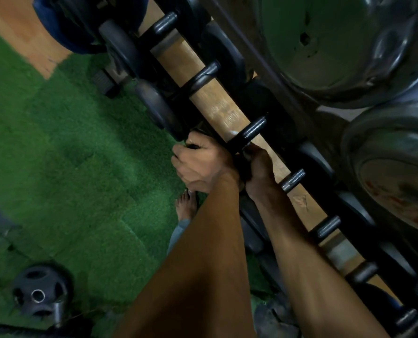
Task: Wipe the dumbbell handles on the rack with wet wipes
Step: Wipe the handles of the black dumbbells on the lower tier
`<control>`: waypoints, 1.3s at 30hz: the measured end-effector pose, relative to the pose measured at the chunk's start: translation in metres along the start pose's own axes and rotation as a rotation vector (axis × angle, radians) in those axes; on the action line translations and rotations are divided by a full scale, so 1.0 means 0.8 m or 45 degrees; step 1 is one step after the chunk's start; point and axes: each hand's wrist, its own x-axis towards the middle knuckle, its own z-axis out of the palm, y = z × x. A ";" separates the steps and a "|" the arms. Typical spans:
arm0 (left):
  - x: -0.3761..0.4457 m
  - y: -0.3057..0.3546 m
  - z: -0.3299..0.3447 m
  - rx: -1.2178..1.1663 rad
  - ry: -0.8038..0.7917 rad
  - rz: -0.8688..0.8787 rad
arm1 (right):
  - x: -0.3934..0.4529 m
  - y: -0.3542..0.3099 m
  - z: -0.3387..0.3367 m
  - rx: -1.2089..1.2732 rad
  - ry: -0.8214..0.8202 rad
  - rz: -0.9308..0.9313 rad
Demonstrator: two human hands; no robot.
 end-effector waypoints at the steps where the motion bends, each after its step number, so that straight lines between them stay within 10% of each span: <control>1: 0.000 0.001 0.000 -0.002 0.002 0.000 | -0.002 0.003 -0.005 -0.064 -0.081 0.037; 16: 0.000 0.006 -0.011 -0.039 -0.060 -0.014 | -0.012 -0.014 -0.037 -1.024 -0.188 -0.219; 26: 0.045 0.012 -0.033 0.097 -0.459 -0.092 | -0.060 -0.065 0.034 -0.795 -0.389 -0.519; 39: 0.178 0.087 -0.021 -0.082 -0.355 -0.155 | -0.033 -0.081 0.149 -0.761 -0.351 -0.651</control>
